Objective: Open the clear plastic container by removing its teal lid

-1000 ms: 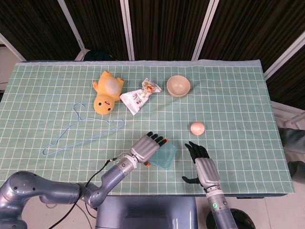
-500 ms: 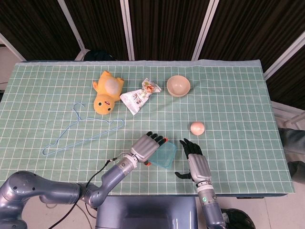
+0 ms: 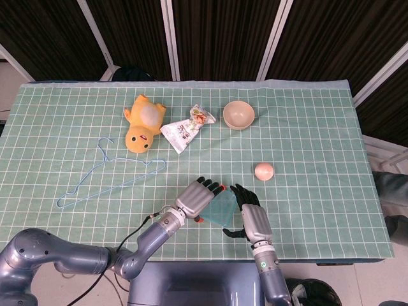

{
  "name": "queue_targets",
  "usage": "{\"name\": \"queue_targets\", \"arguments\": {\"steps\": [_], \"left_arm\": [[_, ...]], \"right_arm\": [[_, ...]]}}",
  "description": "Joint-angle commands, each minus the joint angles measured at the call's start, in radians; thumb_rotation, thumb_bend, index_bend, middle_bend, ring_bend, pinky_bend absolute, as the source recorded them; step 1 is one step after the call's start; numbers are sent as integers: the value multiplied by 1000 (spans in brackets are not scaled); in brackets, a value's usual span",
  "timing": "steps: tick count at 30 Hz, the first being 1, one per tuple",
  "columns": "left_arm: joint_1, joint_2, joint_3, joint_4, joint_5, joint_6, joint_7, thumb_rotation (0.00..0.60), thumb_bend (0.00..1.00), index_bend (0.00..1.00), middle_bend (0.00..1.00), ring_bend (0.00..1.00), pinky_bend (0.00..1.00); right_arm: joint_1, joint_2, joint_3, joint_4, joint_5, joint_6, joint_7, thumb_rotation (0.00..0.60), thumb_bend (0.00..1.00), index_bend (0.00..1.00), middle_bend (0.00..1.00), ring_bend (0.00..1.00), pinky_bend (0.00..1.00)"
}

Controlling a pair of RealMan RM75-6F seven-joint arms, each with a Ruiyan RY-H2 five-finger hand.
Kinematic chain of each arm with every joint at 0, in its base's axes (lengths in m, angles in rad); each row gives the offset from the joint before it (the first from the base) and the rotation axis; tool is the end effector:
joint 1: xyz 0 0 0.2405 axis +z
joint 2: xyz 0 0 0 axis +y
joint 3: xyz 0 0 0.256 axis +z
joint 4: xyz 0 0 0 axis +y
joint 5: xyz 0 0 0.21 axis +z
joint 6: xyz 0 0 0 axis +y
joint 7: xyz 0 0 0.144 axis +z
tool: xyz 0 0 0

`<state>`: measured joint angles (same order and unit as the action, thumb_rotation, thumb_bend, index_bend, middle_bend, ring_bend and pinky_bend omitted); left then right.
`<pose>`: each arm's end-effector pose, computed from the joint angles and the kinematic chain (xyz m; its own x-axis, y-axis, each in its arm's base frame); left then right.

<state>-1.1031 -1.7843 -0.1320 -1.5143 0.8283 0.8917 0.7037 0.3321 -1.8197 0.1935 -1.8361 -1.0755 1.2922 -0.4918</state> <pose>-0.0188 0.3052 -0.1092 0.6476 0.2853 0.7066 0.6606 -0.6723 -0.3340 -0.1241 -0.2217 -0.0449 -0.0788 -0.2992 0.9509 -0.9969 0.0170 -0.0773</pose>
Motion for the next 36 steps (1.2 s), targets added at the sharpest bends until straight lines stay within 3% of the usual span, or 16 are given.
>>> {"name": "queue_targets", "arguments": {"steps": [1, 17, 36], "left_arm": [[-1, 1, -3, -4, -9, 4, 2, 600, 73, 184, 243, 225, 395], [-10, 24, 2, -23, -31, -7, 5, 600, 74, 183, 243, 225, 395], [-17, 29, 5, -29, -49, 6, 6, 600, 73, 183, 243, 225, 395]], "right_arm": [[9, -13, 6, -4, 13, 7, -10, 600, 221, 0, 0, 0, 0], [23, -21, 17, 40, 29, 29, 3, 600, 221, 0, 0, 0, 0], [25, -14, 11, 21, 48, 44, 17, 600, 221, 0, 0, 0, 0]]}}
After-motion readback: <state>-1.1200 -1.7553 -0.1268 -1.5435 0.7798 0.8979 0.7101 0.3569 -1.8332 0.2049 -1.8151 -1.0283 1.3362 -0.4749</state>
